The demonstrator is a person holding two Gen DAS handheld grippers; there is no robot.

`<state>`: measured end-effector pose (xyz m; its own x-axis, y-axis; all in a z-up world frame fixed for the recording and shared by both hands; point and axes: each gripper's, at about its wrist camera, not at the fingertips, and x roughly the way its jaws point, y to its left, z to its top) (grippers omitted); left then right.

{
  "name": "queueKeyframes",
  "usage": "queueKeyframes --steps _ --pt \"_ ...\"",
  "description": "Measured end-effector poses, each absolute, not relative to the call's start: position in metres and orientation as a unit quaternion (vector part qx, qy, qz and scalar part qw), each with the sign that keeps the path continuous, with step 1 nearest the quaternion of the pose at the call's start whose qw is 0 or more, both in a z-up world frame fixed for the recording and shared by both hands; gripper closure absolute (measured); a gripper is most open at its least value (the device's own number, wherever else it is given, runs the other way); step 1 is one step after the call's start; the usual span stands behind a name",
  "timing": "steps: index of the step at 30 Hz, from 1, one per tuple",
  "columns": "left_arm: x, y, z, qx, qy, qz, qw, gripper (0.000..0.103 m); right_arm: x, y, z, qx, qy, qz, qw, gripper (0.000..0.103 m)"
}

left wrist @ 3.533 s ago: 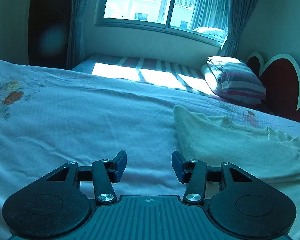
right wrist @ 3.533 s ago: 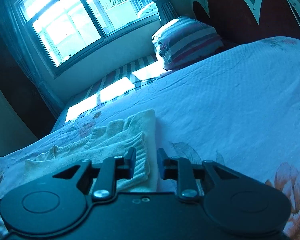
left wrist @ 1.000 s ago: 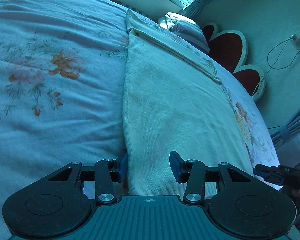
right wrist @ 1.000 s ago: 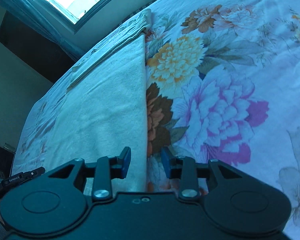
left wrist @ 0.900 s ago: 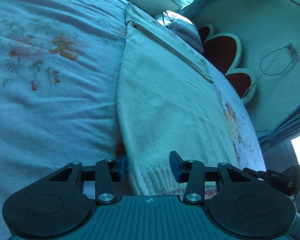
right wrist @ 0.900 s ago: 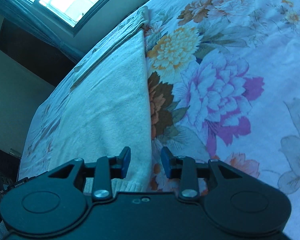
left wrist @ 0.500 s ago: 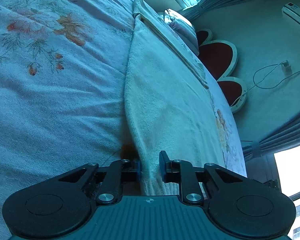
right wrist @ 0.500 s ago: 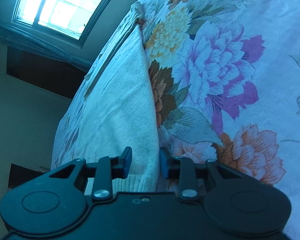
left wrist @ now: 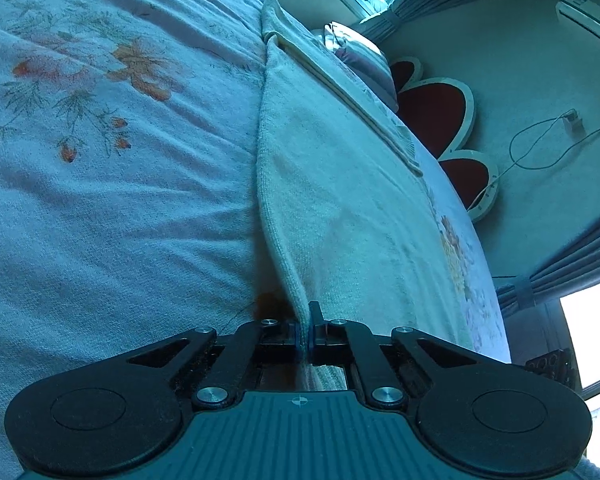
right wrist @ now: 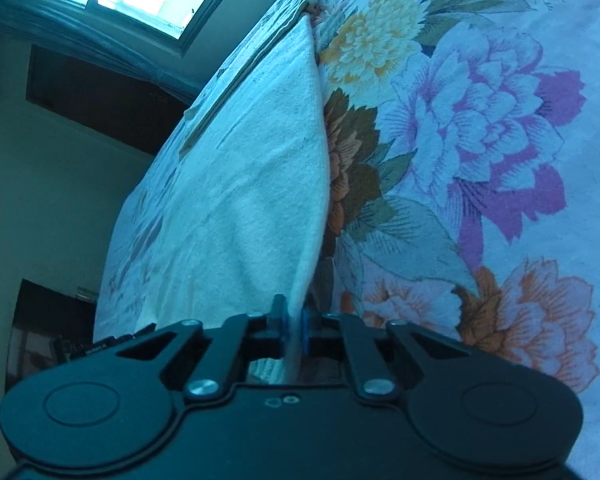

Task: Fold small clothes
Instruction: 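Fold the held edge over onto the sweater with both grippers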

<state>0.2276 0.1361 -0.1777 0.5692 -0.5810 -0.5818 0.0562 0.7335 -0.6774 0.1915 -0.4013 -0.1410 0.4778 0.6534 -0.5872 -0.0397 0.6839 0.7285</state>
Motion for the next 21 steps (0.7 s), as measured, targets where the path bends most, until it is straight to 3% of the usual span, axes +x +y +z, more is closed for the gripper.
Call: queueKeyframes --steps 10,21 --pt "0.225 0.119 -0.145 -0.222 0.402 -0.159 0.874 0.100 0.183 -0.399 -0.123 0.314 0.432 0.216 0.818 0.098" --pt "0.231 0.127 -0.103 -0.206 0.357 -0.177 0.894 0.100 0.184 -0.396 -0.085 0.291 0.392 0.222 0.844 0.098"
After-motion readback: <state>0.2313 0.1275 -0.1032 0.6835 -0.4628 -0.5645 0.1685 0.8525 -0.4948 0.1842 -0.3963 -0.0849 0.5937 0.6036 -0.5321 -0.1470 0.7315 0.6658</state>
